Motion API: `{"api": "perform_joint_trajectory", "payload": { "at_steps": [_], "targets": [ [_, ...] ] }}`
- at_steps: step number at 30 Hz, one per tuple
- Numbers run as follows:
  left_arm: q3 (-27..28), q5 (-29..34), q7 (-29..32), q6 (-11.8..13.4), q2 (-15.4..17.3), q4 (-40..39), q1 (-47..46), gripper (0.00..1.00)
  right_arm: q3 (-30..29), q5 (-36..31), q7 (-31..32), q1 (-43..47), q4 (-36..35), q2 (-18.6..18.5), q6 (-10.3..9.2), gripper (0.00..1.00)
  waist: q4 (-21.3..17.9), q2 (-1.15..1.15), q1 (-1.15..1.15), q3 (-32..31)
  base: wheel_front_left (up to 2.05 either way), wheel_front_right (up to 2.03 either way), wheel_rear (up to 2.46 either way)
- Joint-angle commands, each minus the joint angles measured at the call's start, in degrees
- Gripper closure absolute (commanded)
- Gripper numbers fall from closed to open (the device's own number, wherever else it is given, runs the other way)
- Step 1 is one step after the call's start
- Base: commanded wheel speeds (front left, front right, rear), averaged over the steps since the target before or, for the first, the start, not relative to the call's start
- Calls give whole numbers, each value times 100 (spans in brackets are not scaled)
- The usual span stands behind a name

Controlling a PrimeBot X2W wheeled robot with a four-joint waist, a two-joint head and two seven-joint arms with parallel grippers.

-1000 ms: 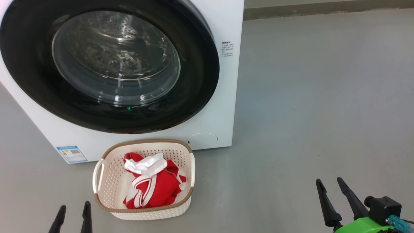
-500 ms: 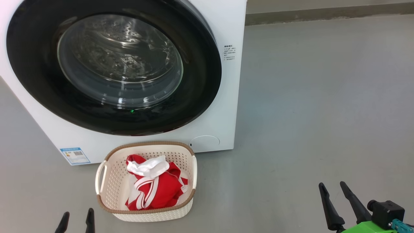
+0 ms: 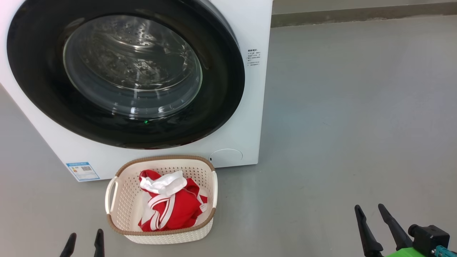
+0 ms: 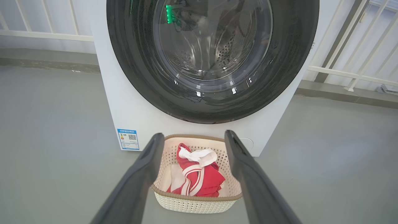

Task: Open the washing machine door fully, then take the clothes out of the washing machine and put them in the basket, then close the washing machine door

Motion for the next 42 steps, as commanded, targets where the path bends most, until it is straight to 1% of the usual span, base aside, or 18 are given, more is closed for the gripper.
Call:
{"api": "perform_joint_trajectory", "payload": {
  "at_steps": [1, 8, 9, 14, 17, 21, 25, 42],
  "targets": [
    [197, -19, -47, -18, 105, -149, -112, 0, 136, -4, -26, -46, -159, -70, -12, 0, -1, 0, 0, 4, 0, 0, 0],
    [213, 2, -47, -18, 100, -172, -88, 0, 124, -4, -26, -31, -164, -75, -12, 0, -2, 0, 0, -14, 0, 0, 0],
    [11, 0, 0, 0, -1, -22, 3, 100, -11, 1, 0, 0, -15, 1, 0, 100, -2, 0, 0, -13, 0, 0, 0],
    [-38, -2, 28, 0, -220, 308, 11, 100, -14, 2, 3, 3, 345, 124, 1, 100, -2, 0, 0, -15, 0, 0, 0],
    [-16, -171, 81, 0, -227, 301, -20, 100, -32, 171, 56, -19, 334, 136, 1, 100, 5, 0, 2, -13, 0, 0, 0],
    [8, -400, 149, -1, -237, 281, -51, 100, -53, 399, 125, -36, 305, 152, 0, 100, 14, 0, 13, -22, 0, 0, 0],
    [29, -628, 214, -2, -247, 273, -88, 100, -72, 626, 192, -60, 287, 168, 0, 100, 24, 0, 2, -8, 0, 0, 0],
    [125, -1596, 493, -4, -288, 225, -255, 100, -154, 1591, 478, -169, 204, 236, -2, 100, 63, 0, 0, 12, 0, 0, 0]
  ]
}}
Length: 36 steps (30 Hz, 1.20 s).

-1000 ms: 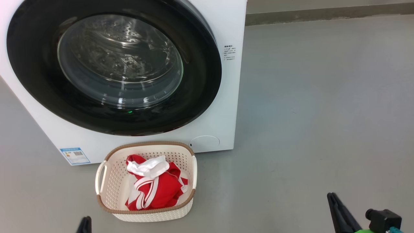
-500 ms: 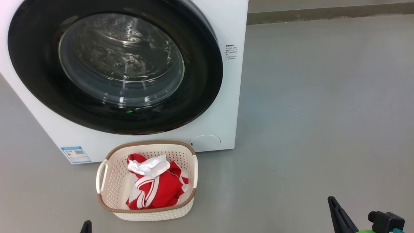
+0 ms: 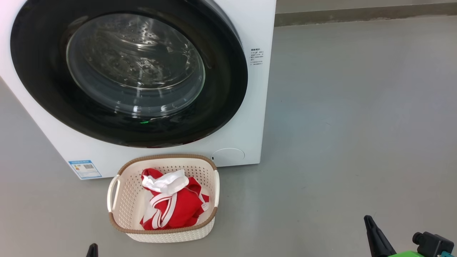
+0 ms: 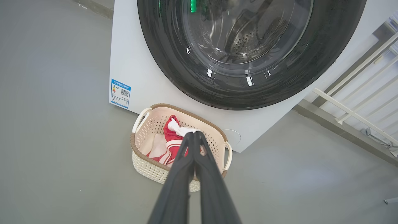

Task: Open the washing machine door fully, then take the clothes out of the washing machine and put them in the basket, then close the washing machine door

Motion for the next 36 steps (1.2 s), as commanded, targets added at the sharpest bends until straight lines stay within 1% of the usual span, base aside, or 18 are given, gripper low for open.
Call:
{"api": "perform_joint_trajectory", "payload": {
  "at_steps": [1, 36],
  "targets": [
    [105, -190, 47, -4, 37, -168, -256, 100, -53, 196, 55, -172, -174, -17, -3, 100, 5, 0, -1, 2, 0, 0, 0],
    [309, -2186, 628, -9, -48, -270, -590, 100, -228, 2186, 650, -387, -350, 122, -7, 100, 86, 0, -1, 37, 0, 0, 0]
  ]
}}
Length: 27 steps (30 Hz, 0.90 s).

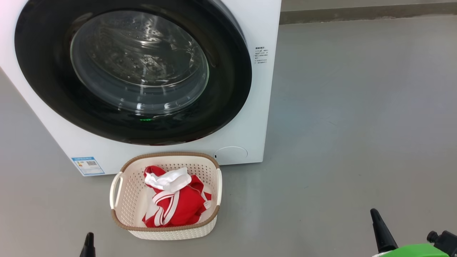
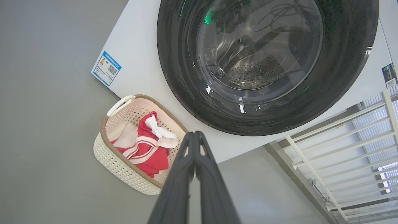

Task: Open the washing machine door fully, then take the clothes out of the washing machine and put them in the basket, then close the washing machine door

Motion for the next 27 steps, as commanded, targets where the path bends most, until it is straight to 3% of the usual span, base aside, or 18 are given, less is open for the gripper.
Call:
{"api": "perform_joint_trajectory", "payload": {
  "at_steps": [1, 27],
  "targets": [
    [141, -151, 49, -10, 71, -162, -310, 100, 50, 168, 37, -299, -178, -20, -6, 100, 4, 0, -1, 2, 0, 0, 0],
    [286, -1577, 463, -14, 10, -236, -548, 100, -76, 1588, 462, -453, -303, 80, -8, 100, 61, 0, -1, 26, 0, 0, 0]
  ]
}}
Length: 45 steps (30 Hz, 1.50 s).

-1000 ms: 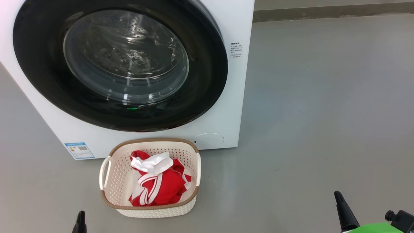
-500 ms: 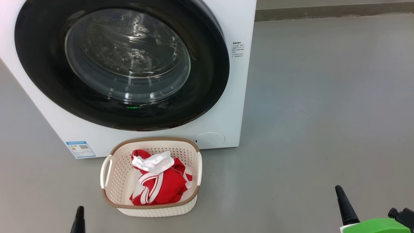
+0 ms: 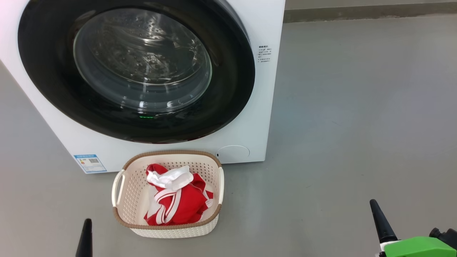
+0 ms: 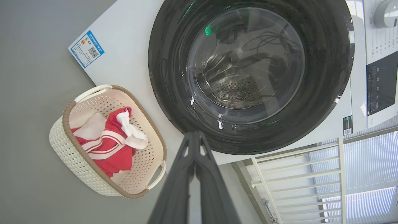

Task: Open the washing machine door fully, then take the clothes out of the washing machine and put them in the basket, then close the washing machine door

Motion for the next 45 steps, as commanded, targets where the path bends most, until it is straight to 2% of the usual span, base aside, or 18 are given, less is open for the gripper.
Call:
{"api": "perform_joint_trajectory", "payload": {
  "at_steps": [1, 35, 45],
  "targets": [
    [169, -119, 35, -14, 51, -168, -266, 100, 51, 123, 30, -273, -177, -38, -5, 100, 2, 0, 0, 1, 0, 0, 0],
    [364, -2058, 597, -19, -32, -268, -590, 100, -116, 2057, 604, -482, -347, 98, -9, 100, 80, 0, 0, 34, 0, 0, 0],
    [365, -2068, 599, -19, -32, -268, -591, 100, -116, 2066, 606, -483, -348, 98, -9, 100, 81, 0, 0, 34, 0, 0, 0]
  ]
}}
